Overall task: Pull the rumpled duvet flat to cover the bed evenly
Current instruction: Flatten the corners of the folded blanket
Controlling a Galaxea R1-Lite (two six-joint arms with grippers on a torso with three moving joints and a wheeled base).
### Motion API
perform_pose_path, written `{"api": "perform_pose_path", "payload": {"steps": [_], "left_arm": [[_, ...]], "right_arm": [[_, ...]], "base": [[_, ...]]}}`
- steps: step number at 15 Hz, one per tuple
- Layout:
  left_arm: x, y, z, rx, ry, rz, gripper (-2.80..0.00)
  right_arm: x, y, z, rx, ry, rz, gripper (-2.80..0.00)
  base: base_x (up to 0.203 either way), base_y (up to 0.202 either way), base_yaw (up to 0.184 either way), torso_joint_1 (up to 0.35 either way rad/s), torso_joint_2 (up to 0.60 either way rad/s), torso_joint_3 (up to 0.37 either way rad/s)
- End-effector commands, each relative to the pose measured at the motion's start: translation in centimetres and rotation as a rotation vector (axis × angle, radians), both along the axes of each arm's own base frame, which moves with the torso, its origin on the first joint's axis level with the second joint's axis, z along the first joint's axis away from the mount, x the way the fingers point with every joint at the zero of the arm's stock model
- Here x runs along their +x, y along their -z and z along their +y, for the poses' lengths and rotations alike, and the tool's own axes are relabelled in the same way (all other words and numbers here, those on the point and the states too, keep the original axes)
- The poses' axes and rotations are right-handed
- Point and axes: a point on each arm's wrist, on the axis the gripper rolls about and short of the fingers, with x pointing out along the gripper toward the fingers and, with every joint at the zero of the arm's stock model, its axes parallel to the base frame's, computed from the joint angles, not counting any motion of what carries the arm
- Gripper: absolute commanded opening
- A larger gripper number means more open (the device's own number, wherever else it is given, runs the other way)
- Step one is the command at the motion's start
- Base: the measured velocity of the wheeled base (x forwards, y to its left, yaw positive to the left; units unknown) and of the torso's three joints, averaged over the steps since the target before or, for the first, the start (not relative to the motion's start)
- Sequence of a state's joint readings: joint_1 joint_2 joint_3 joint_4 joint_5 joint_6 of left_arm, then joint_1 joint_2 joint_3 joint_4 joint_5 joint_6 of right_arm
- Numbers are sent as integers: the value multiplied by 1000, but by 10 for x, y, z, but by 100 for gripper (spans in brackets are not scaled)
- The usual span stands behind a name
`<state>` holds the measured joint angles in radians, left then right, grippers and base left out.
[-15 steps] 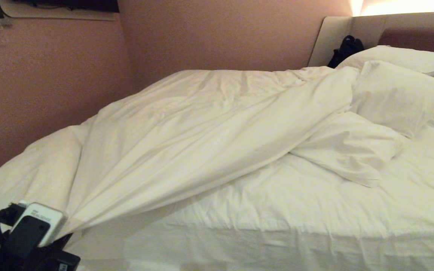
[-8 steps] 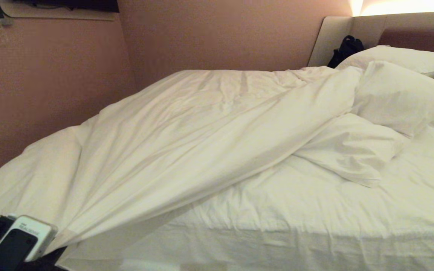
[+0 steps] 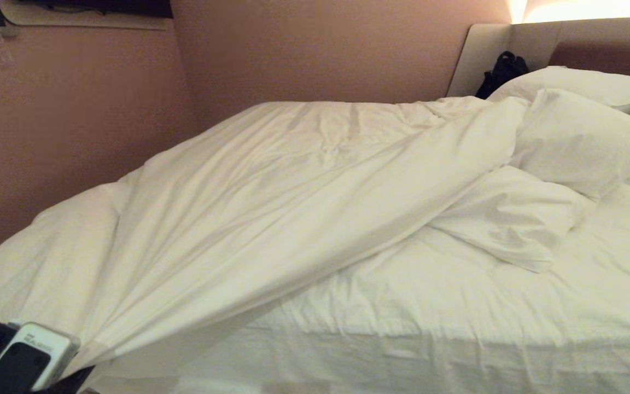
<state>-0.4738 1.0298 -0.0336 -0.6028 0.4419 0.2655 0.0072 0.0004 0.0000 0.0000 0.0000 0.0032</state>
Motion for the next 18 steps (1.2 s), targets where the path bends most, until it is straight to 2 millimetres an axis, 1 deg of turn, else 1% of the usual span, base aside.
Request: {"api": "perform_pose_path", "payload": {"steps": [1,7,10,11,13,14,15,16,17,18], "left_arm": [[0,-1,0,1,-4,-4,0],[-1,-3,1,-7,-4,-18,0],[-5,-19,3,-102,-23,-112,0],[-9,-29,5,-140,-27,-166,0],[-22,-55,12,-243,-36,-285,0],[-29,-76,15,-319,-45,-339,0],[-37,-102,20,-416,-57,-385,0],[-47,-122,25,-509,-70,-406,0],[-59,-140,31,-609,-85,-411,0],[-72,-151,38,-706,-106,-394,0]], "right_arm": [[0,0,0,0,0,0,-280],[0,0,0,0,0,0,-280],[0,0,0,0,0,0,-280],[0,0,0,0,0,0,-280],[0,0,0,0,0,0,-280],[0,0,0,0,0,0,-280],[0,0,0,0,0,0,-280],[0,0,0,0,0,0,-280],[0,0,0,0,0,0,-280],[0,0,0,0,0,0,-280]], "base": [[0,0,0,0,0,0],[0,0,0,0,0,0],[0,0,0,0,0,0],[0,0,0,0,0,0],[0,0,0,0,0,0],[0,0,0,0,0,0],[0,0,0,0,0,0],[0,0,0,0,0,0],[0,0,0,0,0,0],[0,0,0,0,0,0]]}}
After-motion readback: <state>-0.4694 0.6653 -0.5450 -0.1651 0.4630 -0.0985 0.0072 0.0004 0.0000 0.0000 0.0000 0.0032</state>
